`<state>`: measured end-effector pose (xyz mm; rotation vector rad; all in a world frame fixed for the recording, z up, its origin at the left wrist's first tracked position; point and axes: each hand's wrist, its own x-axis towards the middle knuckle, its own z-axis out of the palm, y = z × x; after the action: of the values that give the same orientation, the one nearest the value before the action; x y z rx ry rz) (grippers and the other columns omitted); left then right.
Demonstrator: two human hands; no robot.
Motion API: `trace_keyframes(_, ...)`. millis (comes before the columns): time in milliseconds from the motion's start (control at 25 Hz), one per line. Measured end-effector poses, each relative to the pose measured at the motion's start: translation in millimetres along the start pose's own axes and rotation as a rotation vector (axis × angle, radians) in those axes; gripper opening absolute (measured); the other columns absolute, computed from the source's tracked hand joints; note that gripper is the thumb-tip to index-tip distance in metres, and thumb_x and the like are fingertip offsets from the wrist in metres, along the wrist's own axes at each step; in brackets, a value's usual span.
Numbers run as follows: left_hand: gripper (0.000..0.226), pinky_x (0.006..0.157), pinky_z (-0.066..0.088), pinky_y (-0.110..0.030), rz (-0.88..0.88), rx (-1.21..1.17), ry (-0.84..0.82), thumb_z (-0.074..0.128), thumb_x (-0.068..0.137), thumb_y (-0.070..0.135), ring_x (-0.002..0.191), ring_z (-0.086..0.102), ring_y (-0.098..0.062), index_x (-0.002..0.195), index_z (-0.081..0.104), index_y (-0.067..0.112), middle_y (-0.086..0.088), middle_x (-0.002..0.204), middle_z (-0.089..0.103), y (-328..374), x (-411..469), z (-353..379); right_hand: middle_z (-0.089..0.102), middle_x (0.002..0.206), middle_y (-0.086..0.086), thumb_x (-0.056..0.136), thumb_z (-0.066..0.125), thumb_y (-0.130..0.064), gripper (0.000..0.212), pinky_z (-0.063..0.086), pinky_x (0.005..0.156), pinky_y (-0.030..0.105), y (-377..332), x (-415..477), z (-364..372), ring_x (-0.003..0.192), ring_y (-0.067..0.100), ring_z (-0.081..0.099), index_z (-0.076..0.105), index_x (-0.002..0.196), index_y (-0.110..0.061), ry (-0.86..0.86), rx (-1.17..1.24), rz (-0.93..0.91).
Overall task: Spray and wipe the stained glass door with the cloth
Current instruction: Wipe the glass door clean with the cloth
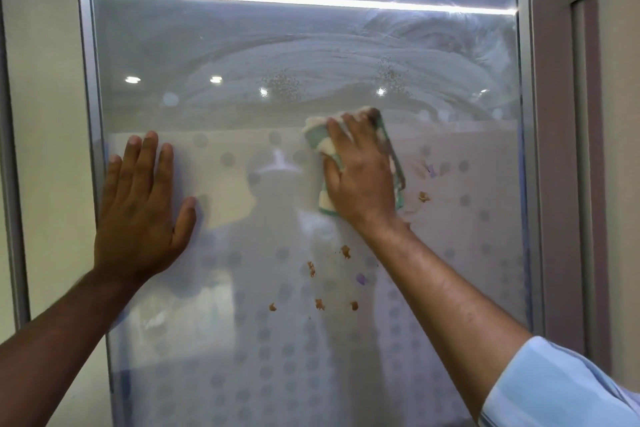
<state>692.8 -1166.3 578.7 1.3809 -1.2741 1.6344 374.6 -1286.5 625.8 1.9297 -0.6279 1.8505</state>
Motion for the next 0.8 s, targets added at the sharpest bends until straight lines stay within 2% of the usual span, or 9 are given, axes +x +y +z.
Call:
trace_keyframes(80,0.082,0.14,0.005,-0.052,0.009,-0.006,0.003,0.037,0.108,0.05,0.172,0.005,-0.033,0.173,0.016,0.005,-0.018,0.183,0.011,-1,0,-1,0.056,0.157,0.017,0.099,0.067,-0.017,0.051,0.034,0.127,0.053,5,-17,-2,0.152,0.039,0.043,0.06,0.148,-0.009,-0.081,-0.026,-0.098)
trace_keyframes(160,0.082,0.14,0.005,-0.051,0.017,-0.011,0.015,0.037,0.108,0.05,0.172,0.005,-0.032,0.174,0.015,0.006,-0.017,0.183,0.01,-1,1,-1,0.058,0.155,0.017,0.098,0.068,-0.013,0.049,0.038,0.125,0.052,28,-26,-10,0.15,0.04,0.046,0.062,0.146,-0.01,-0.074,-0.071,-0.125)
trace_keyframes(240,0.082,0.14,0.005,-0.05,0.016,-0.014,0.019,0.036,0.108,0.051,0.172,0.005,-0.032,0.174,0.015,0.007,-0.017,0.183,0.01,-1,0,0,0.06,0.152,0.018,0.092,0.069,-0.007,0.052,0.042,0.123,0.053,57,-26,-22,0.148,0.041,0.049,0.063,0.144,-0.008,-0.029,-0.077,-0.024)
trace_keyframes(360,0.082,0.14,0.003,-0.049,0.012,-0.012,0.016,0.035,0.108,0.052,0.172,0.004,-0.032,0.174,0.014,0.007,-0.018,0.183,0.011,1,0,0,0.055,0.157,0.015,0.095,0.064,-0.007,0.054,0.042,0.121,0.054,86,-17,-35,0.155,0.038,0.037,0.058,0.148,-0.009,0.006,-0.028,0.243)
trace_keyframes(480,0.082,0.14,0.004,-0.05,0.005,-0.008,0.009,0.035,0.108,0.05,0.172,0.004,-0.032,0.174,0.015,0.006,-0.019,0.183,0.011,3,2,-2,0.057,0.152,0.016,0.098,0.064,-0.009,0.049,0.036,0.124,0.051,74,-3,-29,0.152,0.037,0.039,0.058,0.146,-0.005,0.105,0.054,0.376)
trace_keyframes(640,0.082,0.14,0.003,-0.051,-0.002,0.006,0.001,0.037,0.107,0.048,0.172,0.007,-0.036,0.173,0.016,0.004,-0.021,0.182,0.013,2,1,0,0.062,0.143,0.016,0.094,0.067,-0.008,0.045,0.038,0.121,0.044,28,18,-12,0.14,0.039,0.05,0.062,0.138,-0.004,0.11,0.075,0.237)
trace_keyframes(800,0.083,0.14,0.003,-0.051,0.014,-0.014,-0.001,0.036,0.107,0.05,0.172,0.005,-0.034,0.174,0.015,0.006,-0.018,0.183,0.01,1,2,-1,0.058,0.151,0.019,0.094,0.07,-0.007,0.049,0.037,0.125,0.052,-8,7,4,0.148,0.043,0.046,0.061,0.142,-0.005,-0.032,0.024,-0.025)
